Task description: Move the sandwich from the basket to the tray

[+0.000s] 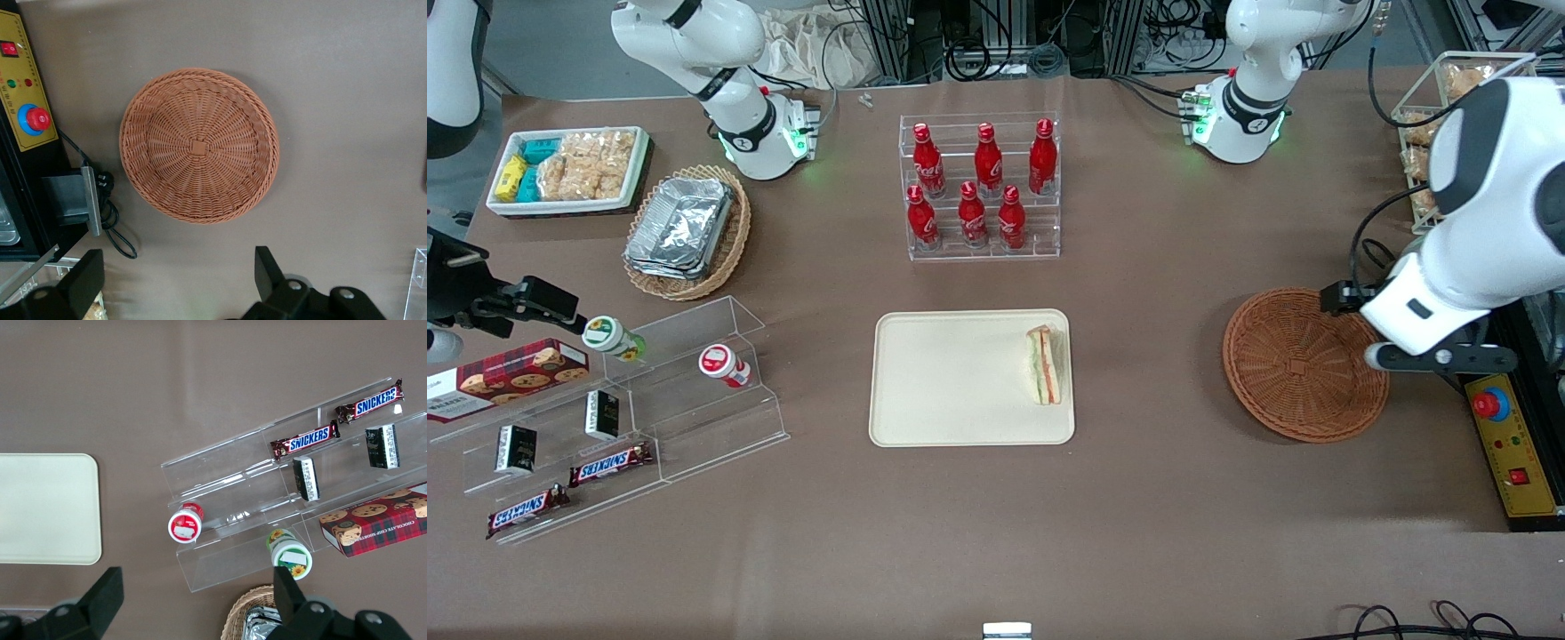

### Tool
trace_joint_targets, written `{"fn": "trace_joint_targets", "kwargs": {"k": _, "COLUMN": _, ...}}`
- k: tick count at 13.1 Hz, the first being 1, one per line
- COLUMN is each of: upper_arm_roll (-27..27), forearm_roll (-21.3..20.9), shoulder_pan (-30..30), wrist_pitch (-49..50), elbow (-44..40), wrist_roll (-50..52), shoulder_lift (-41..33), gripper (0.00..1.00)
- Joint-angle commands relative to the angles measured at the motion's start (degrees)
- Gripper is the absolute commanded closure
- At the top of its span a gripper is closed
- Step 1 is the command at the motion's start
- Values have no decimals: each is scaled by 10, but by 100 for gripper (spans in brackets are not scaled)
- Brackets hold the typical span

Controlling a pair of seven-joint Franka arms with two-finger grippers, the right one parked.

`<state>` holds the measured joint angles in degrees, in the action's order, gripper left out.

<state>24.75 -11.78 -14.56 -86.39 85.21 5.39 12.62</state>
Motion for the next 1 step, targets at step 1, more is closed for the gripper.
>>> {"fn": "trace_joint_targets", "kwargs": {"k": 1, "upper_arm_roll": -29, "forearm_roll": 27, "shoulder_pan": -3, "wrist_pitch": 3, "elbow": 9, "wrist_roll": -31, "shoulder_lift": -32, "gripper": 0}}
